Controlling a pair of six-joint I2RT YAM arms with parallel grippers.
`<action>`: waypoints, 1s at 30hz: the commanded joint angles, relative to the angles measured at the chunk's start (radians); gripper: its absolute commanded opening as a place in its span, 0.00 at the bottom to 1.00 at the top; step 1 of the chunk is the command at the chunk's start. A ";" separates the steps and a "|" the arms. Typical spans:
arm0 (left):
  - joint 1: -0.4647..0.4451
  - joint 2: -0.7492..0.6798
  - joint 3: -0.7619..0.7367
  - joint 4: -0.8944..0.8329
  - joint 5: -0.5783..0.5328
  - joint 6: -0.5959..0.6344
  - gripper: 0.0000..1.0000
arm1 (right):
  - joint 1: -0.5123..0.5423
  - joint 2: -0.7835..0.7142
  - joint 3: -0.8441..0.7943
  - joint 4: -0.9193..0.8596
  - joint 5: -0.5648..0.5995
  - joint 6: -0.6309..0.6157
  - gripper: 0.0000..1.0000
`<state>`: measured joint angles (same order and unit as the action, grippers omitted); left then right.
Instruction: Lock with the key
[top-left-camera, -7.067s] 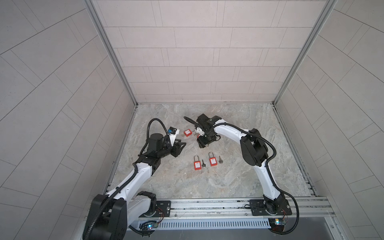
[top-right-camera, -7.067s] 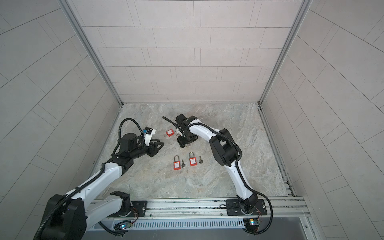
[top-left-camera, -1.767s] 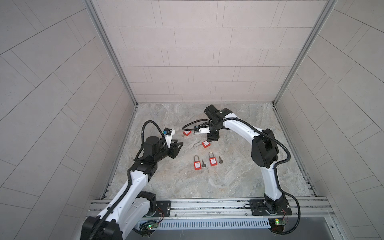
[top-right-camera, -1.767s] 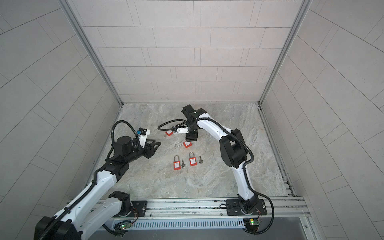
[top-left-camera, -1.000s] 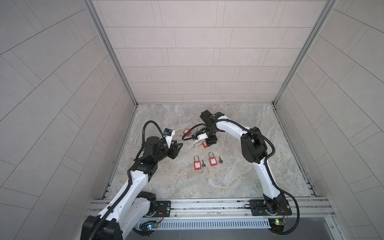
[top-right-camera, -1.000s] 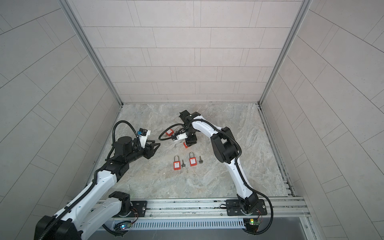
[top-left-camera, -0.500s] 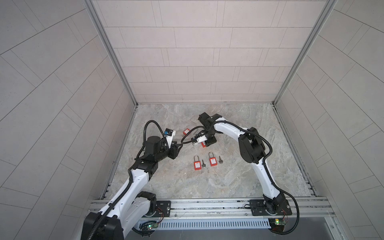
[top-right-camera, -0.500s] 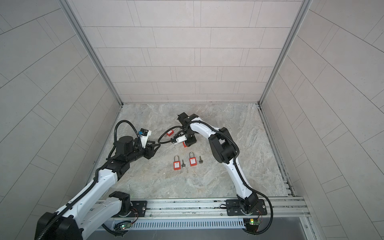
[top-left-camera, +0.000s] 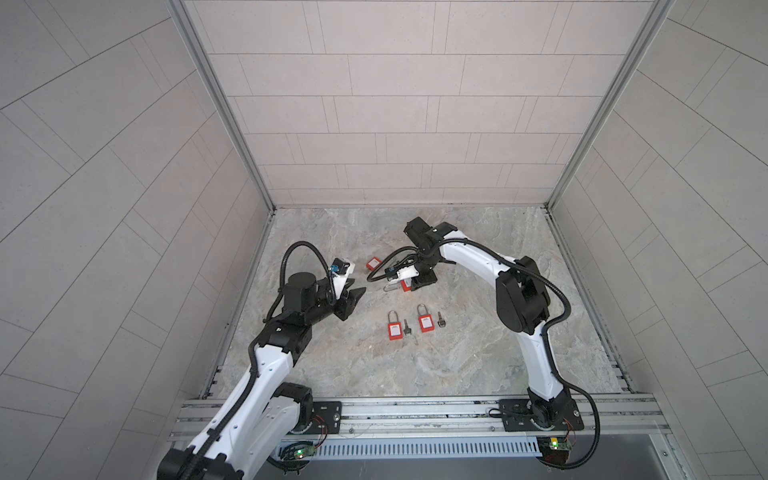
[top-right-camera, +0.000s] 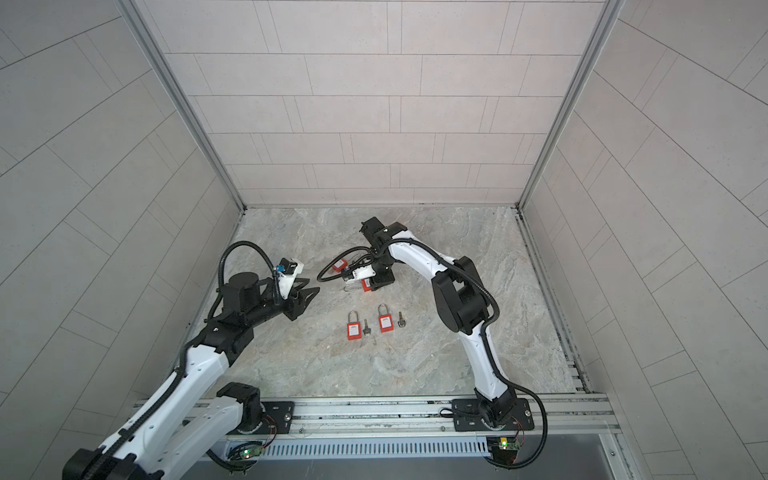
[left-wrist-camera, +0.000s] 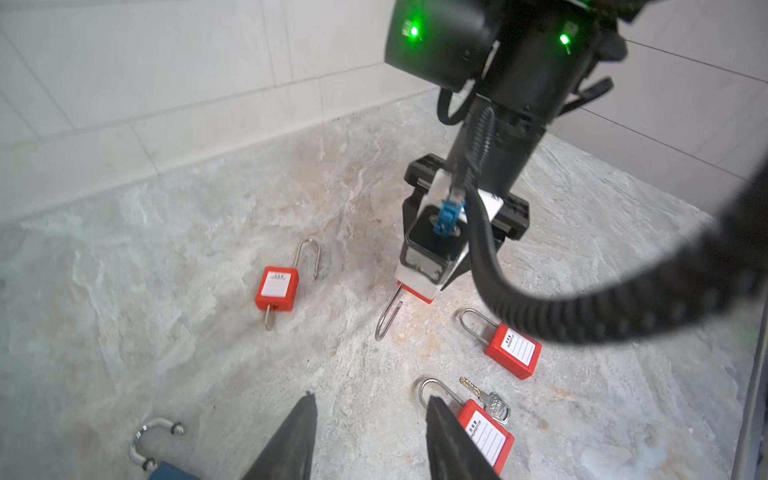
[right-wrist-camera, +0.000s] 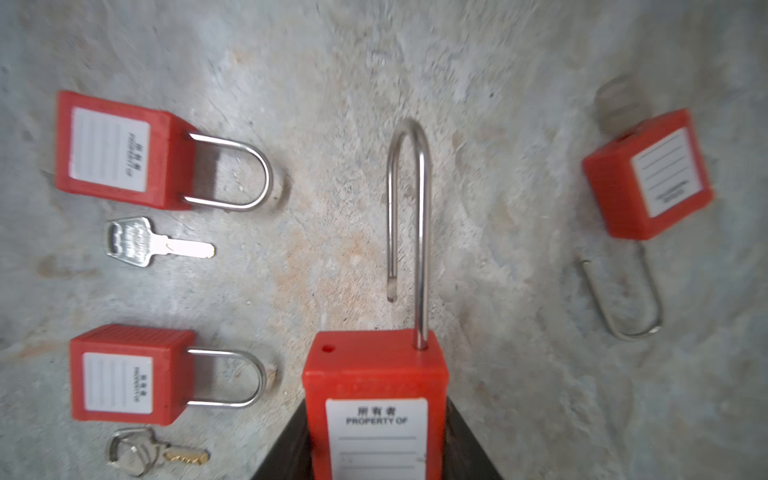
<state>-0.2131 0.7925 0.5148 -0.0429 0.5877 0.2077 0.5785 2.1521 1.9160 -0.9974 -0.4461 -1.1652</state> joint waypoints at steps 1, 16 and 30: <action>-0.012 -0.044 -0.022 0.012 0.112 0.190 0.52 | 0.000 -0.084 0.008 -0.116 -0.114 -0.005 0.31; -0.135 0.050 -0.027 0.024 0.111 0.338 1.00 | 0.063 -0.320 -0.244 -0.027 -0.236 0.042 0.31; -0.159 -0.005 -0.051 0.010 0.096 0.275 1.00 | 0.100 -0.384 -0.297 0.025 -0.204 0.099 0.31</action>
<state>-0.3672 0.8143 0.4767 -0.0364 0.6861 0.4850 0.6785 1.8206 1.6226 -0.9829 -0.6392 -1.0714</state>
